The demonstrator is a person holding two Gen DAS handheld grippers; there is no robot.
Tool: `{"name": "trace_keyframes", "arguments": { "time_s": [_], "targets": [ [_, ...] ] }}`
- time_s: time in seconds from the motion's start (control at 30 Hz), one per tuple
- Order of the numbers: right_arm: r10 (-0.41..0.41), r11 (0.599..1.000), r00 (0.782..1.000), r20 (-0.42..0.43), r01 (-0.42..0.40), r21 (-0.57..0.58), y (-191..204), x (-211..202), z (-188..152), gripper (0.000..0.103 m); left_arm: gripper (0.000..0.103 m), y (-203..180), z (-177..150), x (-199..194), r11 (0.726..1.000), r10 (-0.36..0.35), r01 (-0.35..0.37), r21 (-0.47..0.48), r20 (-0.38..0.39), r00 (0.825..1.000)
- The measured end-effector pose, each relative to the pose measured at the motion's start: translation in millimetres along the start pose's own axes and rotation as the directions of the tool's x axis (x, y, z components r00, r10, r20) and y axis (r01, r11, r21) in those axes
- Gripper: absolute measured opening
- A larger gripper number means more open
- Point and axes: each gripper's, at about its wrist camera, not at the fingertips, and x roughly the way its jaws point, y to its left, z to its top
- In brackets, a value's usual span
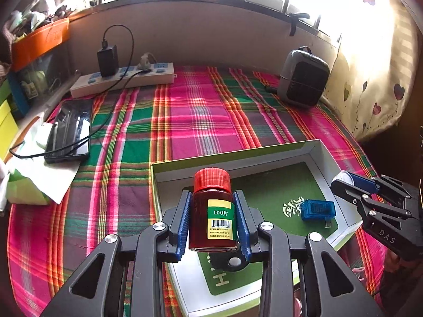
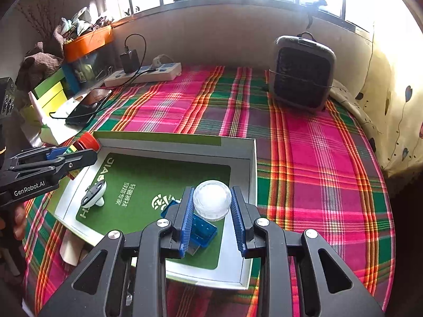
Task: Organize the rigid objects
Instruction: 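Carry the white container and the red-capped bottle into the green box with both tools, then release the white container with the right tool while the left tool releases the bottle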
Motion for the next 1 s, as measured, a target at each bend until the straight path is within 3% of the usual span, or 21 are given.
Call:
{"name": "trace_keyframes", "arguments": {
  "time_s": [1.0],
  "targets": [
    [0.001, 1.0, 0.998, -0.063, -0.002, -0.023, 3.8, 38.1, 3.2, 0.029, 0.031, -6.2, -2.5, 35.6, 0.999, 0.016, -0.014, 0.029, -0.061, 0.998]
  ]
}}
